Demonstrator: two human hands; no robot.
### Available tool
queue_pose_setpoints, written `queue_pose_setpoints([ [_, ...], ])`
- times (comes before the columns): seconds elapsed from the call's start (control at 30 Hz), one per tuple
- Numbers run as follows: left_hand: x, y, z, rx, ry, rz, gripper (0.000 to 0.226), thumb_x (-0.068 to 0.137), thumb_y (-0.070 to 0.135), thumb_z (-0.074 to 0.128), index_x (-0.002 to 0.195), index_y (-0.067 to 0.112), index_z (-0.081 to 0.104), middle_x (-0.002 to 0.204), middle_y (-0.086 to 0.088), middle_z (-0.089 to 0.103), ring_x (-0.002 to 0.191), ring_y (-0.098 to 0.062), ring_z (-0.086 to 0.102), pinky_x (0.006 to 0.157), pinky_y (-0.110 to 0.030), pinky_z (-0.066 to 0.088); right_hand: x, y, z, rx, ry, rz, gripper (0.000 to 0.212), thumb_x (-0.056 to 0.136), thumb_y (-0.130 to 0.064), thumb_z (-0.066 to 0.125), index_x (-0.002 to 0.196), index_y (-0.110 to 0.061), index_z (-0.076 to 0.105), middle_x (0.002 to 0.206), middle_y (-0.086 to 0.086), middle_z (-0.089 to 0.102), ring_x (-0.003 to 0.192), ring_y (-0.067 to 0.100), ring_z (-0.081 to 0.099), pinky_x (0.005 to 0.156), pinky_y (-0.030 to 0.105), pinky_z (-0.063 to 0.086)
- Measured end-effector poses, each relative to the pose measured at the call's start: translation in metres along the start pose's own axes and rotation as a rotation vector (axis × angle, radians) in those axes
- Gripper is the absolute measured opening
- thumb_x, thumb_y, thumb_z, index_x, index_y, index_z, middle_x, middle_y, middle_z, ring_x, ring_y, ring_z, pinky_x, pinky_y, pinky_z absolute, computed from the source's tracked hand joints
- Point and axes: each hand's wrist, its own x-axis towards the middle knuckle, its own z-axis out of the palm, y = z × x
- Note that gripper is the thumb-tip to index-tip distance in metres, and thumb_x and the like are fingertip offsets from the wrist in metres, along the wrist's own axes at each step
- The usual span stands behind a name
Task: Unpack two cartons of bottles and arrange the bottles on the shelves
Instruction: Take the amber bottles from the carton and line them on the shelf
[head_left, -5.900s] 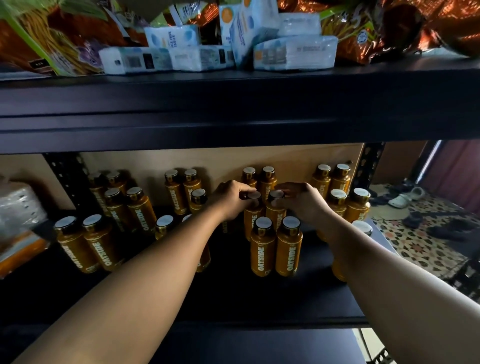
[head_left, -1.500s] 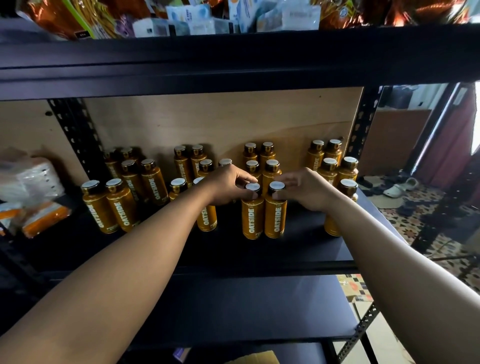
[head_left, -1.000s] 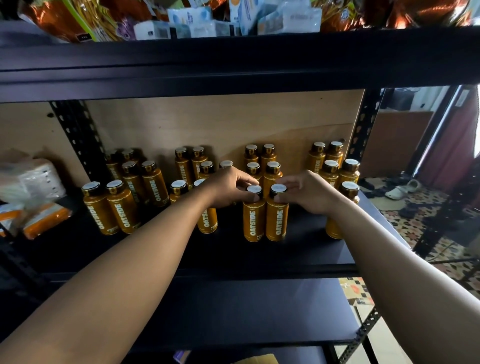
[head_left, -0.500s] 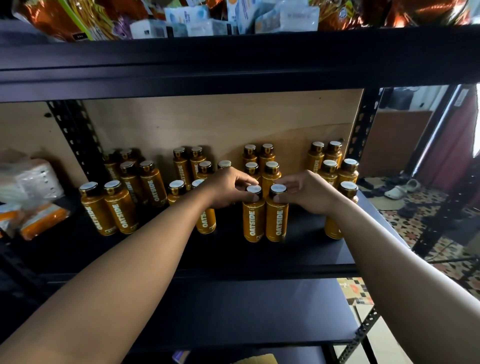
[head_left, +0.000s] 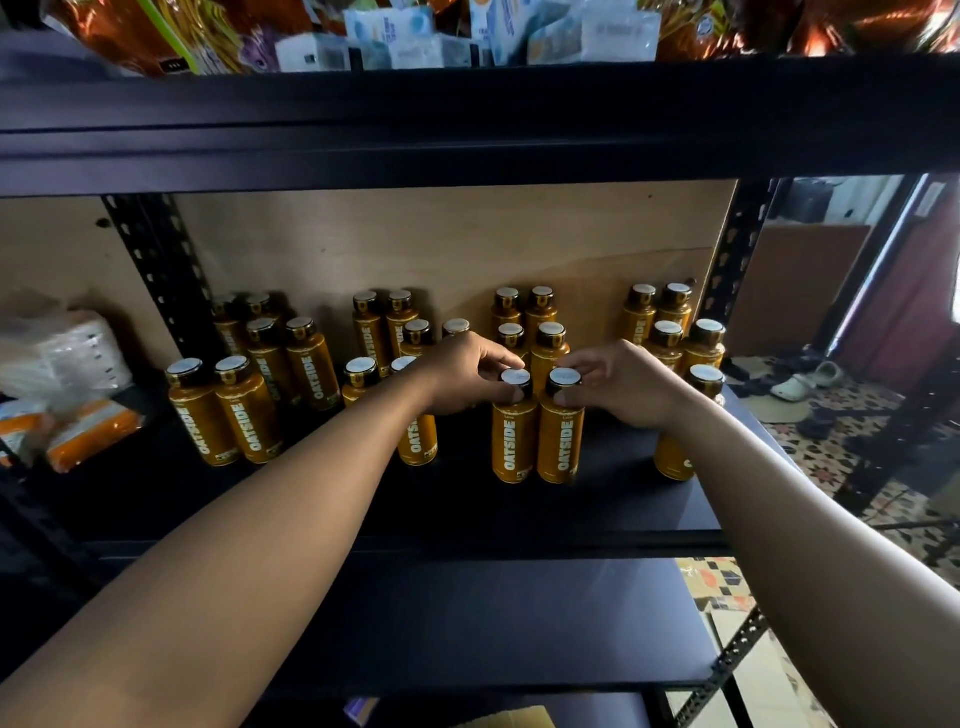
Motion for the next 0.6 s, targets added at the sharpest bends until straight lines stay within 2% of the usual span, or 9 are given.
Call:
queue_pose_setpoints([
  [0.13,0.001,0.000,0.001,0.003,0.011,0.010,0.048,0.088,0.035,0.075,0.133,0.021,0.064,0.137,0.000,0.062,0.113,-0.006,0.054,0.080,-0.016,0.045,-0.002,-0.001,0.000,-0.019,-0.002,-0.014,0.036,0.086,-0.028,0.081,0.120,-0.028,0.070,0.108,-0.012,0.074,0.097,0.002,0.070,0.087,0.028,0.059],
  [0.3,0.000,0.000,0.000,-0.001,0.011,0.006,0.047,0.088,0.034,0.075,0.132,0.021,0.064,0.135,0.000,0.064,0.110,-0.006,0.055,0.079,-0.017,0.046,-0.001,-0.001,0.000,-0.039,-0.005,-0.013,0.039,0.085,-0.031,0.081,0.122,-0.027,0.068,0.109,-0.012,0.073,0.097,0.002,0.070,0.089,0.031,0.059],
  [0.47,-0.002,-0.001,-0.005,-0.040,0.005,-0.022,0.053,0.087,0.046,0.073,0.133,0.022,0.063,0.127,0.002,0.067,0.110,-0.011,0.061,0.080,-0.023,0.052,0.007,-0.001,-0.005,-0.081,-0.001,-0.001,0.055,0.087,-0.046,0.075,0.135,-0.024,0.062,0.122,-0.008,0.070,0.104,0.004,0.067,0.086,0.027,0.057],
  [0.53,-0.006,-0.002,-0.012,-0.035,0.030,-0.026,0.054,0.088,0.051,0.071,0.133,0.023,0.063,0.123,0.004,0.068,0.103,-0.006,0.062,0.077,-0.023,0.052,0.013,-0.004,-0.006,-0.082,0.021,0.002,0.055,0.087,-0.051,0.074,0.134,-0.026,0.063,0.122,-0.008,0.070,0.105,0.004,0.067,0.086,0.025,0.055],
  [0.6,-0.008,-0.007,-0.021,-0.012,0.068,-0.020,0.046,0.091,0.047,0.068,0.131,0.024,0.064,0.121,0.003,0.069,0.096,-0.001,0.060,0.071,-0.021,0.048,0.022,-0.011,-0.007,-0.084,0.046,0.000,0.053,0.086,-0.053,0.073,0.132,-0.029,0.064,0.119,-0.008,0.072,0.103,0.004,0.067,0.086,0.026,0.055],
])
